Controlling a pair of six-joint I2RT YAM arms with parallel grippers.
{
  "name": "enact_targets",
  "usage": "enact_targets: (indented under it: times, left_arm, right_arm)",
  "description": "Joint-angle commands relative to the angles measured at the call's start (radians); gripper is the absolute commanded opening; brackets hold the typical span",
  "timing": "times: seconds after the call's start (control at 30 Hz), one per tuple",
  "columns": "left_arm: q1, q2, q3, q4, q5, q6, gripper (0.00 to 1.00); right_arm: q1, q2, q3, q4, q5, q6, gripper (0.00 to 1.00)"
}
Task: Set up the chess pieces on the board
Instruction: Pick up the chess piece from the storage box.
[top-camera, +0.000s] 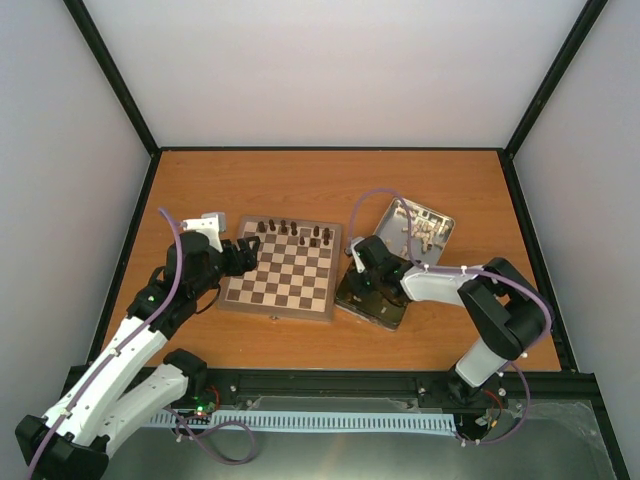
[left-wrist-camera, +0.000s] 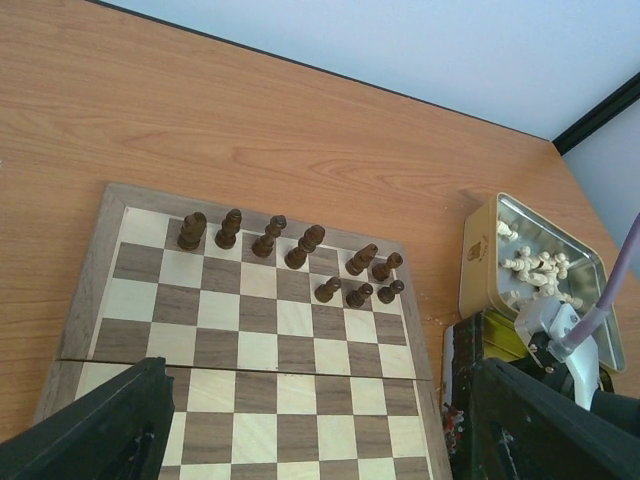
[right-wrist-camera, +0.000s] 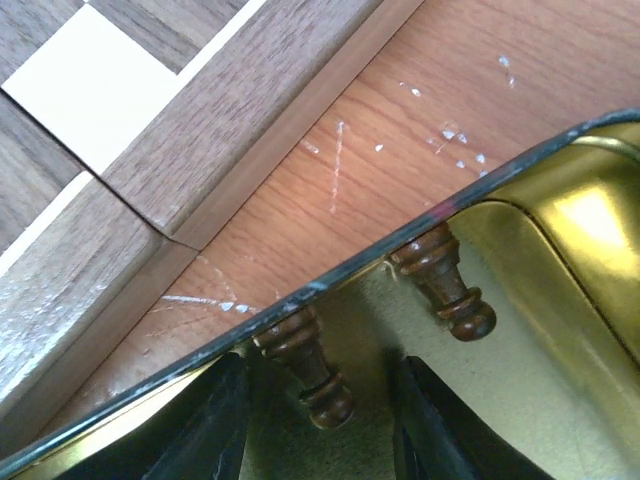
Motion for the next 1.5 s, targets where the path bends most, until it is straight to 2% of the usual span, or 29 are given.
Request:
enact_targets:
  times: [0.0,0.13,0.23,0.3,0.4,0.47,0.63,0.73,0.9,1.03,1.17,1.3,1.47]
  left_arm:
    - [0.004,-0.005,0.007,0.032,0.008,0.007,0.82]
    - [0.004,0.001,0.008,0.037,0.016,0.01,0.82]
    - [0.005,0.001,0.009,0.034,0.013,0.011,0.82]
    - [0.004,-0.003,0.008,0.033,0.012,0.01,0.82]
    - [0.005,-0.009,0.001,0.034,0.013,0.008,0.82]
    - [0.004,-0.01,-0.002,0.032,0.016,0.007,0.82]
    - [0.005,-0.015,-0.007,0.03,0.02,0.0,0.82]
    - [0.004,-0.02,-0.009,0.028,0.019,0.0,0.82]
    - [0.004,-0.032,-0.031,0.027,0.005,-0.017,0.82]
    - [0.005,-0.05,-0.05,0.016,-0.005,-0.045,0.82]
    - [0.004,-0.075,-0.088,0.021,0.019,-0.091,0.82]
    - [0.004,-0.113,-0.152,0.049,0.038,-0.129,0.82]
    - [0.004,-0.146,-0.197,0.064,0.044,-0.133,0.82]
  right_arm:
    - [0.0,0.042,0.026,0.032,0.052,-0.054,0.42]
    - [0.0,0.085,0.067,-0.005,0.048,-0.069,0.41]
    - [0.0,0.081,0.054,0.015,0.006,-0.078,0.34]
    - [0.002,0.066,0.035,0.025,-0.009,-0.076,0.26]
    - [0.002,0.031,0.017,0.026,0.023,-0.046,0.06]
    - [0.002,0.002,0.011,0.008,0.062,-0.007,0.03]
    - [0.0,-0.078,0.014,-0.089,0.065,0.088,0.03]
    - [-0.003,-0.087,0.11,-0.289,0.036,0.168,0.03]
    - [-0.005,-0.076,0.294,-0.592,-0.1,0.252,0.03]
    - [0.002,-0.048,0.44,-0.715,-0.243,0.284,0.03]
    - [0.052,0.055,0.584,-0.807,-0.311,0.296,0.03]
    - [0.112,0.222,0.728,-0.938,-0.301,0.288,0.03]
    - [0.142,0.332,0.847,-1.062,-0.299,0.279,0.03]
